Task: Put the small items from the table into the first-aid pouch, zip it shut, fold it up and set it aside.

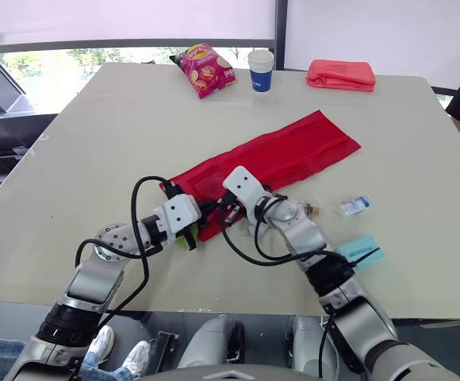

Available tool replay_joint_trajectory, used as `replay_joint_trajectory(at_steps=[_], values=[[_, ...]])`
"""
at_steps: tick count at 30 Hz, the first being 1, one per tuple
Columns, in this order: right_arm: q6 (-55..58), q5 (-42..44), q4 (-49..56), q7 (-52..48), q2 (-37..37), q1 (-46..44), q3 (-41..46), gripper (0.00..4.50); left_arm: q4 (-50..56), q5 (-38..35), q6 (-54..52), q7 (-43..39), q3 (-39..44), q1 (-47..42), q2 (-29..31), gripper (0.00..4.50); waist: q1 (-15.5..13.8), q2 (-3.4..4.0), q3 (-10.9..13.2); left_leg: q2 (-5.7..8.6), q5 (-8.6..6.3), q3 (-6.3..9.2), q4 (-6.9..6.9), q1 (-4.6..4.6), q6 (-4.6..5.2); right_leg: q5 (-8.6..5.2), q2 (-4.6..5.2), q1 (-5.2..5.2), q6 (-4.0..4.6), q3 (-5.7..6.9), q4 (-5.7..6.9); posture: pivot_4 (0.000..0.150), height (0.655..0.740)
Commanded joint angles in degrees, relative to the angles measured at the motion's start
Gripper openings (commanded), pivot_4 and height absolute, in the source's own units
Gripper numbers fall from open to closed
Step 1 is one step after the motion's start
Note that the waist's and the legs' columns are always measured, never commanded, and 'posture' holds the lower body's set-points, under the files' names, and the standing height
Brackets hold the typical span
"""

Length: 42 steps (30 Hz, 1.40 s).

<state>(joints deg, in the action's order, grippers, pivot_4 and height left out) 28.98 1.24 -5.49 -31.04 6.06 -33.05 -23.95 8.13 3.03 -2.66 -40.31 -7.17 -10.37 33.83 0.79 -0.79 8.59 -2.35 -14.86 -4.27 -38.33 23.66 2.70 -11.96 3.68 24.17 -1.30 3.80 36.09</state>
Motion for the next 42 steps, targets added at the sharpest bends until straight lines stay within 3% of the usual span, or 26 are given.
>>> replay_joint_trajectory(at_steps=[1,17,22,32,37,42], values=[[2.89,0.37,4.92,-0.77,0.00,0.78,-0.29,0.06,1.01,-0.61,1.36,-0.05,0.49,-0.79,-0.08,0.00,0.12,0.00,0.00,-0.01,-0.02,0.00,0.00,-0.02,0.04,0.00,-0.01,0.00,0.00,0.00,0.01,0.150,0.7400],[-3.34,-3.65,-13.35,6.28,-9.34,-7.15,1.51,0.06,3.21,-0.98,0.75,-1.01,-0.65,0.42,-1.20,0.00,0.12,-0.01,0.00,-0.02,-0.02,-0.02,-0.02,-0.15,0.05,-0.02,-0.04,0.00,0.02,-0.06,0.29,0.150,0.7400],[-4.34,-3.92,-13.64,6.13,-9.17,-6.78,2.02,0.06,2.83,-0.90,1.04,-1.11,-0.64,0.49,-1.21,0.00,0.13,-0.01,-0.01,-0.02,-0.02,-0.01,-0.02,-0.17,0.05,-0.02,-0.04,0.00,0.02,-0.06,0.31,0.150,0.7400],[3.67,1.43,9.93,-4.39,1.20,2.42,2.85,0.06,-0.27,-0.77,3.36,-1.24,1.43,-0.57,0.73,0.00,0.02,0.00,0.00,0.01,-0.03,0.02,-0.02,-0.11,0.05,-0.02,0.01,0.01,0.02,-0.05,0.28,0.150,0.7400],[5.39,7.82,22.74,-7.73,6.90,7.74,8.66,0.06,-4.42,-0.71,7.71,-2.15,3.63,0.12,4.58,0.00,0.10,0.00,0.00,-0.04,-0.04,0.02,-0.01,-0.14,0.07,-0.11,-0.02,0.03,-0.09,-0.03,0.28,0.150,0.7400],[-1.17,12.74,32.26,-8.06,10.91,16.02,18.08,0.06,-17.89,0.36,16.85,-2.94,5.87,-3.91,10.13,0.00,-0.22,0.00,0.00,-0.09,-0.04,0.04,0.00,-0.17,0.07,-0.24,-0.04,0.03,0.03,0.03,0.29,0.150,0.7400]])
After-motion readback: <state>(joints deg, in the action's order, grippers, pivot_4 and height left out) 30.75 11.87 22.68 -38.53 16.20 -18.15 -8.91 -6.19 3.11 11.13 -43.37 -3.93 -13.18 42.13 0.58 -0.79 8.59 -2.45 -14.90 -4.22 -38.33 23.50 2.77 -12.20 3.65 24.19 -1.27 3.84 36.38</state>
